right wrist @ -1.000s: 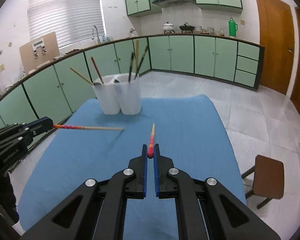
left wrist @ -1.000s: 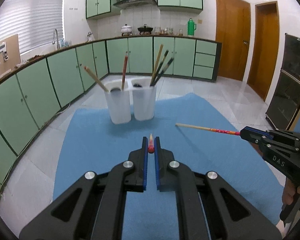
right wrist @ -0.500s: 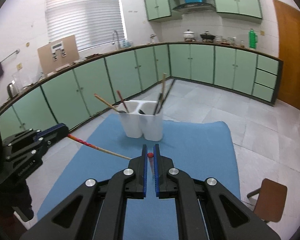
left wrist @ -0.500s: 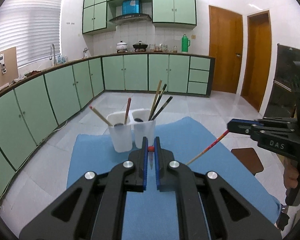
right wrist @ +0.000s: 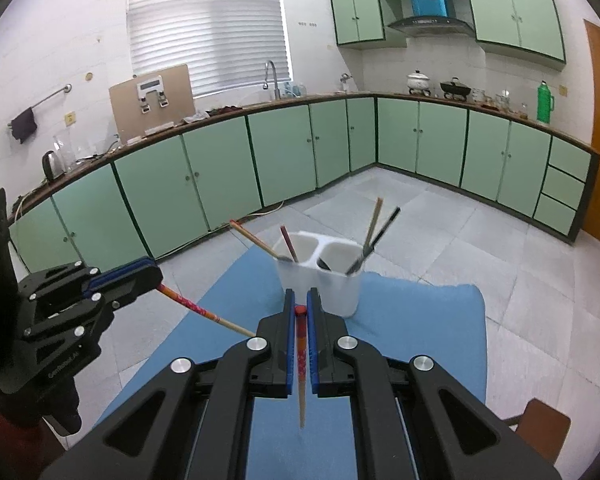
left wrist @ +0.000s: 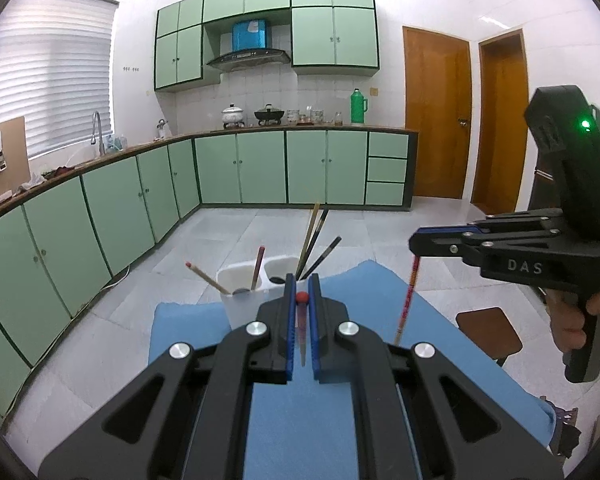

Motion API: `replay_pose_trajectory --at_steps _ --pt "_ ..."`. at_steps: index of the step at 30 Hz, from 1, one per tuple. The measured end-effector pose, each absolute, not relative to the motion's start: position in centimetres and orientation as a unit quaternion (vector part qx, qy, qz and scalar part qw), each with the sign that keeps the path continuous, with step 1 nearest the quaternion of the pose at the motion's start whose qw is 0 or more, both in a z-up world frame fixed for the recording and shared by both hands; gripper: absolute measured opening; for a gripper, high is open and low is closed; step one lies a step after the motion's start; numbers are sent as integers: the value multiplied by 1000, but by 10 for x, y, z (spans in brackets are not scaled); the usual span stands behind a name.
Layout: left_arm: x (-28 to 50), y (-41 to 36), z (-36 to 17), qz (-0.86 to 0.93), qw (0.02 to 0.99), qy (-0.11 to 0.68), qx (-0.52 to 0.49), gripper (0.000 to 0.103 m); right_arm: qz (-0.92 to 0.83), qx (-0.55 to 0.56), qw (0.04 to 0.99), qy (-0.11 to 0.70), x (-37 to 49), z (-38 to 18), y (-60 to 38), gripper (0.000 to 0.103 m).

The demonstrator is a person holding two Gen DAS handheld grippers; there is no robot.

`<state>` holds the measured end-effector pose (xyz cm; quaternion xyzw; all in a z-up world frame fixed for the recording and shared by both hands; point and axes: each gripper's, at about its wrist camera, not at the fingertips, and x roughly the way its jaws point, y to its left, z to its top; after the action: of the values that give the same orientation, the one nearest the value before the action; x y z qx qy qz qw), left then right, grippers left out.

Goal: Organize utensils
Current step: 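Lift both red-patterned chopsticks and carry them up over the holder, then lower the chopsticks into the holder and open both tools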

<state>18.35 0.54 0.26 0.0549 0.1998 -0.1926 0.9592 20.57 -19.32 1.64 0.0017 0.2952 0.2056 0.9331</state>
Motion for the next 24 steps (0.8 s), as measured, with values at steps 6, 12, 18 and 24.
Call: replay_pose_trajectory --at_steps 6,12,18,24 --pt "190 3 30 -201 963 169 65 5 210 -3 937 278 217 37 -190 6" --pt "208 -2 62 -202 969 130 66 5 204 -11 945 255 237 63 -185 6" --pt "235 -5 91 -199 973 103 53 5 188 -4 955 230 264 90 -189 6" --pt "268 -9 101 -190 976 95 45 5 170 2 963 209 295 108 -188 6"
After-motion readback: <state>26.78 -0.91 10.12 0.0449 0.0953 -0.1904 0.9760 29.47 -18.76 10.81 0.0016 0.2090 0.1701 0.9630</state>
